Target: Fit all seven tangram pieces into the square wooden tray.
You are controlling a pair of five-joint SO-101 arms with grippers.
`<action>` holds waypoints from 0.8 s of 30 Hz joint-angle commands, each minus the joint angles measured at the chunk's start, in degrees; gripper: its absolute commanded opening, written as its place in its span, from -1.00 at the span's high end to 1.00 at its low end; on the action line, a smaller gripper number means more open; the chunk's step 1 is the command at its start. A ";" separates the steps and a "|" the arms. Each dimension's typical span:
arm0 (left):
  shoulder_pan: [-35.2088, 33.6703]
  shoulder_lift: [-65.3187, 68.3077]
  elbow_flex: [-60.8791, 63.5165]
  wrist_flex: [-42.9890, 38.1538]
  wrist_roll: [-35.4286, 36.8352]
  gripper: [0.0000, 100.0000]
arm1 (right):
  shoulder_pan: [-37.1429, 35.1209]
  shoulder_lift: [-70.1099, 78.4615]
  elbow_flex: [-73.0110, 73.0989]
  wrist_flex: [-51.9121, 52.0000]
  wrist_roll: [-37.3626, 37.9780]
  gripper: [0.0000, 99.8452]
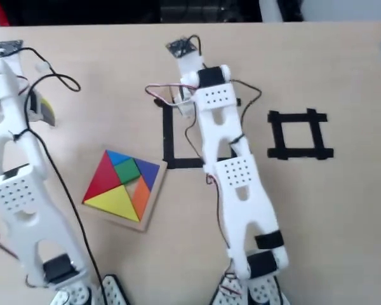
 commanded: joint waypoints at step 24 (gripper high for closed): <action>31.60 9.93 -1.80 -41.49 27.60 0.52 | 11.78 -18.15 -1.54 3.16 4.40 0.98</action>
